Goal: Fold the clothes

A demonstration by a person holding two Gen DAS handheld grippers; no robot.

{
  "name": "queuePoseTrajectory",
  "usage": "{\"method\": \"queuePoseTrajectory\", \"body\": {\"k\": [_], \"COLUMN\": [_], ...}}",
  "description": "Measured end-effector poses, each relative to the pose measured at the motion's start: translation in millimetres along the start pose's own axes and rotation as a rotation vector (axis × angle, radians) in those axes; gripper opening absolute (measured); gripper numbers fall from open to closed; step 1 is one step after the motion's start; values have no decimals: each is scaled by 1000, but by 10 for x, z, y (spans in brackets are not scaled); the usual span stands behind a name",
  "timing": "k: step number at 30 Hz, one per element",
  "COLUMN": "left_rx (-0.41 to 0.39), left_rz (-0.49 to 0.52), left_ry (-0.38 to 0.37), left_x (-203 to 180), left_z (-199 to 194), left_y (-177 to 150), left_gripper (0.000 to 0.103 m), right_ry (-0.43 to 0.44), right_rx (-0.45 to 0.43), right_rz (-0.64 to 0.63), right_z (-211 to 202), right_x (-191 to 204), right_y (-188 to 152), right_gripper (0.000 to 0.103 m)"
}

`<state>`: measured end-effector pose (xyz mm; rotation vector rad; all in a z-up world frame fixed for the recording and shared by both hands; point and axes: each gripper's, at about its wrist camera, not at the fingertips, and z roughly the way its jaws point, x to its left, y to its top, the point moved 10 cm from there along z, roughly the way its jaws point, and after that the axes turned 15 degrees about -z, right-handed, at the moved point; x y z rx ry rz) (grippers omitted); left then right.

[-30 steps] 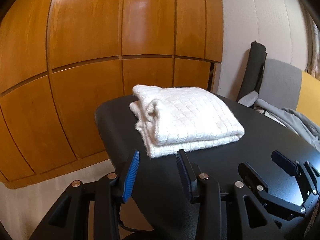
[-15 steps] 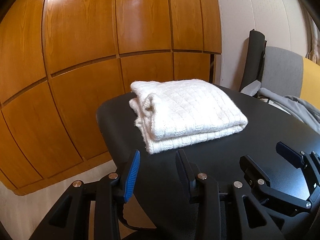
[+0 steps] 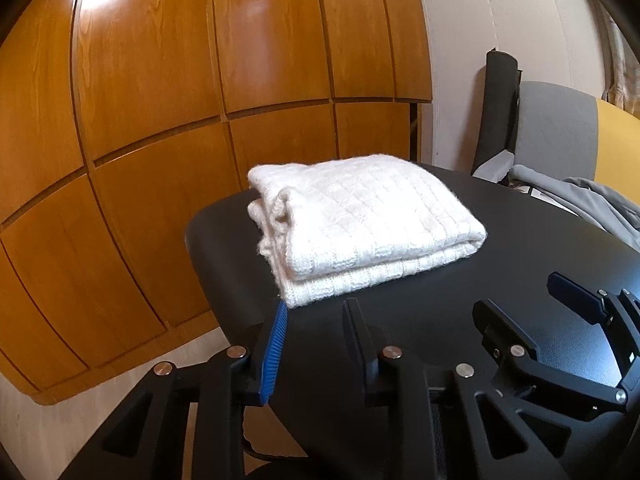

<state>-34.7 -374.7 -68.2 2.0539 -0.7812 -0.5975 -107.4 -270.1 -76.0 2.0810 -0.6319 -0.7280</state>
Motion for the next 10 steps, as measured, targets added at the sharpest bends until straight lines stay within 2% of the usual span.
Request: {"method": "queuePoseTrajectory", "body": {"k": [5, 10], "left_rx": [-9, -24], "left_rz": [-1, 2], "left_ry": [-4, -13], "left_x": [-4, -20], "left_z": [-7, -42], "left_y": [14, 24], "left_gripper": [27, 23], "right_ry": [2, 2], "right_rx": [0, 1], "right_rz": [8, 4], "right_z": [-4, -4], "right_x": [-14, -11], "right_y": [-8, -7], "right_gripper": [71, 71]}}
